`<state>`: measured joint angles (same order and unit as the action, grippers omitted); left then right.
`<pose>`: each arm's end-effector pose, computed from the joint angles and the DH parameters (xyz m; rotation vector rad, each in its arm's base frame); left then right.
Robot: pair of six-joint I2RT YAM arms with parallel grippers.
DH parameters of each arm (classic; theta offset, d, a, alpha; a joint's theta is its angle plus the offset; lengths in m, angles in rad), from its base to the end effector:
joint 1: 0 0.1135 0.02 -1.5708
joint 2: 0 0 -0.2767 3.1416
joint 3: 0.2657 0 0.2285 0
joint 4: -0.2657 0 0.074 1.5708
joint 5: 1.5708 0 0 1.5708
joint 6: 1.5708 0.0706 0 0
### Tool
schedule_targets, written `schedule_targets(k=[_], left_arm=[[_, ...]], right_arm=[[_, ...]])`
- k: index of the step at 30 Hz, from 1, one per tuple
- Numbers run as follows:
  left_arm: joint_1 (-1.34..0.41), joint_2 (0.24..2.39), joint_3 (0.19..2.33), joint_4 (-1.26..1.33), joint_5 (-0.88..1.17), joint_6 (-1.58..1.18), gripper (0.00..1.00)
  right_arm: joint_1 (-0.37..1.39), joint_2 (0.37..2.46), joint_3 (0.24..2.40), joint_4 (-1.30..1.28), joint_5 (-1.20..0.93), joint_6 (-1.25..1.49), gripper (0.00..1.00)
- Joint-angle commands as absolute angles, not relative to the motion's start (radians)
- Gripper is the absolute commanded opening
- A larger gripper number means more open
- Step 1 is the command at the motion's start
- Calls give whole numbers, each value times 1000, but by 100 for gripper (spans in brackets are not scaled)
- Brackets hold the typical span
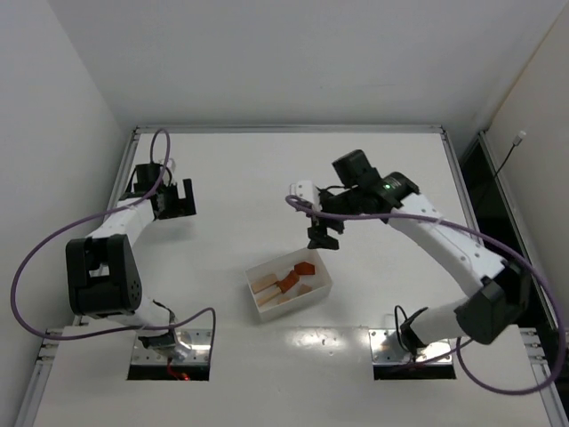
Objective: Build the wood block tower
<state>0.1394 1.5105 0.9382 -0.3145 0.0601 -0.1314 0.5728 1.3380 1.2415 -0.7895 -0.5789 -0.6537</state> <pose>0.3100 0.0392 0.2088 -0.3055 2.4376 -0.0704 0.2023 0.1764 0.3181 -1.5621 1.7846 0.6678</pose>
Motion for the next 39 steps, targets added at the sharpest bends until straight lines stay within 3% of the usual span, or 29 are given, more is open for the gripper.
schedule_targets(k=[1,7,12,28,31,33,38,39], left_arm=[[146,1471,963,-316,97,-114,100],[146,1471,973,-337,77,-114,100],[146,1462,973,-337,67,-104,100],[155,1516,982,-347,35,-104,100],[155,1525,982,-347,35,-104,100],[155,1534,982,-347,35,-104,100],[155,1557,1000,-347,25,-104,100],[155,1566,1009,-347,25,-113,100]], right_arm=[[609,1489,1380,-950,-734,-820,77],[681,1703,1541,-1042,-690,-917,72],[701,1810,1542,-1054,-635,-968,69],[721,1864,1350,-790,-532,-882,62],[721,1873,1339,-721,-506,-835,53],[721,1882,1330,-692,-480,-810,40],[721,1902,1319,-680,-445,-810,21],[721,1902,1319,-680,-445,-810,2]])
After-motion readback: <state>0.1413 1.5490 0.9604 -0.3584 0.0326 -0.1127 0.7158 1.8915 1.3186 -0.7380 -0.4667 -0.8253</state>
